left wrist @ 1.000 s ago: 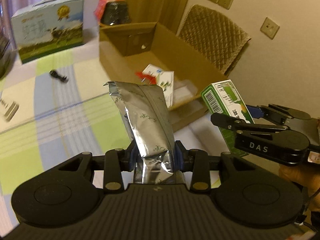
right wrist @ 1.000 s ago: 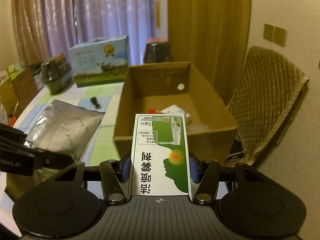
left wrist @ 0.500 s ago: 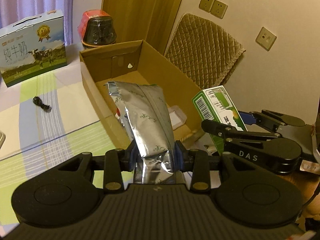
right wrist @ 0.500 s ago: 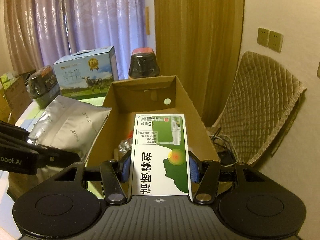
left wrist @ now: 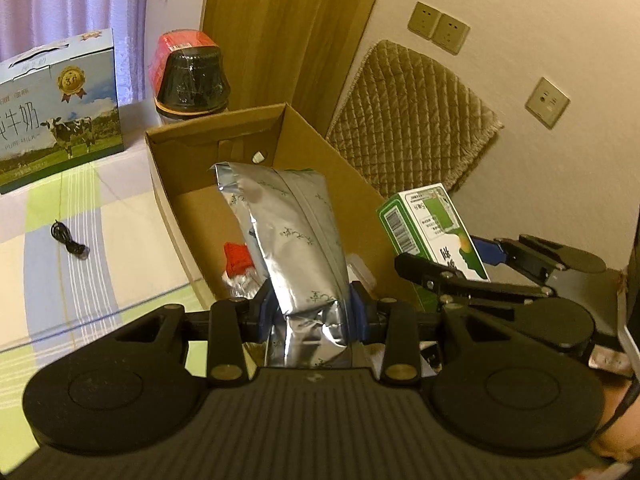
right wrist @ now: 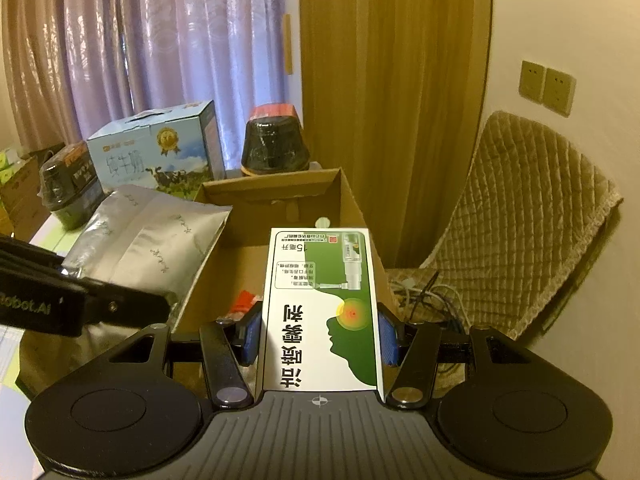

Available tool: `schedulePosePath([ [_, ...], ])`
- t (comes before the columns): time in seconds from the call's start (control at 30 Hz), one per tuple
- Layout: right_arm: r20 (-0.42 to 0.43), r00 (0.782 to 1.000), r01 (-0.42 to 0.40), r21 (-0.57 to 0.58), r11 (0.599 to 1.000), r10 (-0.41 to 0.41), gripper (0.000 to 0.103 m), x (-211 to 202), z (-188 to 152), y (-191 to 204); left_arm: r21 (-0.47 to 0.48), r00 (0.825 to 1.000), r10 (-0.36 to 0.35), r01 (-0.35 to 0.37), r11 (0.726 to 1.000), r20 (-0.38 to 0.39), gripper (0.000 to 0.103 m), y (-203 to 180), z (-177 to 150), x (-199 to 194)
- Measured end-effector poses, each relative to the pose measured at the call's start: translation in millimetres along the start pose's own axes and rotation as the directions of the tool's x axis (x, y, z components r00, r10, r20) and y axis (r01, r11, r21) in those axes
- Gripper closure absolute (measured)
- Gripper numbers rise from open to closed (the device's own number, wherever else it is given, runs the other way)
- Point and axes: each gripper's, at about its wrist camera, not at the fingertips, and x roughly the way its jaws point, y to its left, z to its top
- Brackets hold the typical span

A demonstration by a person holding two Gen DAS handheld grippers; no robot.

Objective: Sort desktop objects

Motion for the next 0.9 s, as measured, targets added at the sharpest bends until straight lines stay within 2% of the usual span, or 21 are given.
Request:
schedulePosePath([
  [0.37,-0.019,1.000,-0.002,-0.005,1.000,0.002,0.051,36,20,-10,-0.087,0.999,0.035,-0.034,0.996,0.008,0.070,15,30,31],
  [0.63,-0.042,0.999,0.005,0.006,1.000,-0.005,0.051,58,24,-20,-0.157,1.000,0.023,-0.023,0.987,-0.002,0.070,26,30,53],
  [0.8,-0.053,0.999,0.006,0.014,1.000,-0.005,0.051,65,22,-25,-0.181,1.000,-0.008,0.009,0.983,0.007,0.070,28,29,59],
  [0.83,-0.056,0.998,0.007,0.015,1.000,-0.006,0.051,66,21,-25,-0.180,1.000,-0.002,0.005,0.984,0.016,0.065,28,29,58],
  [0.87,-0.057,0.998,0.007,0.016,1.000,-0.006,0.051,66,21,-25,-0.180,1.000,0.012,-0.009,0.984,0.018,0.054,27,29,58],
  [0.9,-0.058,0.998,0.007,0.016,1.000,-0.006,0.051,66,21,-26,-0.178,0.999,0.026,-0.022,0.984,0.023,0.053,27,29,56],
])
